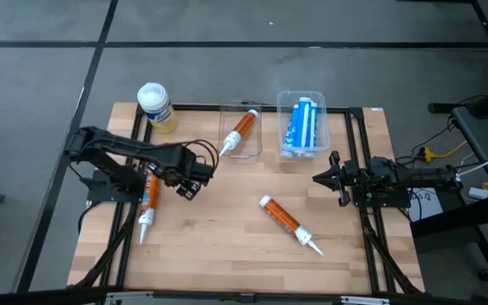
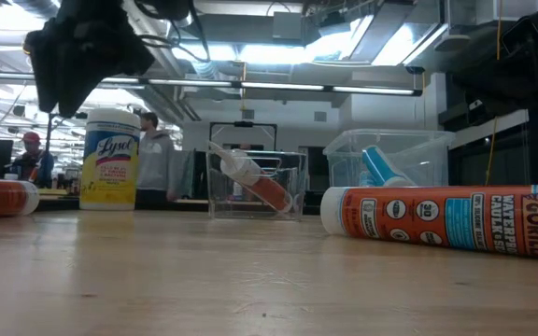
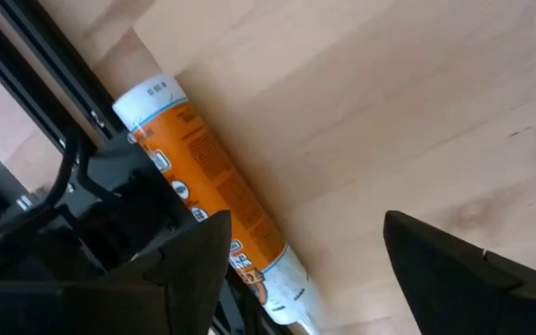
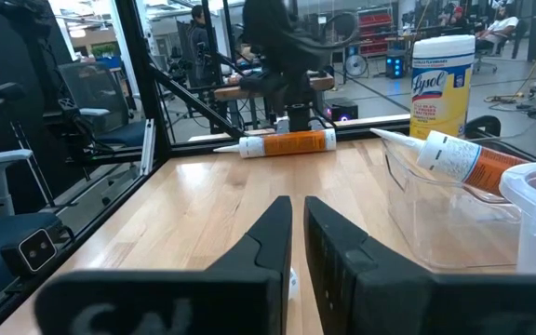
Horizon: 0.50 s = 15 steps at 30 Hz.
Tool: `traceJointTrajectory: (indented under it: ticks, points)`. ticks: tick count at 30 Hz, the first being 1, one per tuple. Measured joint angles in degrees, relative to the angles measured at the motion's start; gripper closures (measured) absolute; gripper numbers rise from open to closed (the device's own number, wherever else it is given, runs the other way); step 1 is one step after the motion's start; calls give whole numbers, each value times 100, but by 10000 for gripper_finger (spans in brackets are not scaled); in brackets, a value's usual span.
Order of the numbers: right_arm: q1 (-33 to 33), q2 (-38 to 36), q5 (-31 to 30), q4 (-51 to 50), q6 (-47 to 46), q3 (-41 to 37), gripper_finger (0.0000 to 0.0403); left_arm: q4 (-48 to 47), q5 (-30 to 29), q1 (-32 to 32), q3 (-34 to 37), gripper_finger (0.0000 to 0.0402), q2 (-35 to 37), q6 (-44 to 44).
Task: Pick & place silicon tubes, Sealant and Lysol wipes
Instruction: Put the left orange sealant into the left transparent bin
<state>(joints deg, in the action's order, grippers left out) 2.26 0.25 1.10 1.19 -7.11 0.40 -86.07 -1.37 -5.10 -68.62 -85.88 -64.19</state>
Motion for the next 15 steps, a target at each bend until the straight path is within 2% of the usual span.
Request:
traceJointTrajectory:
  ticks: [7,15]
  points:
    - [-1,0,0,0,-7,-2,368,19,55,-233,277,97,-40,-281]
    - [0,0,0,0,-3,-1,368,121,680,-503,1164,84,-40,-1004]
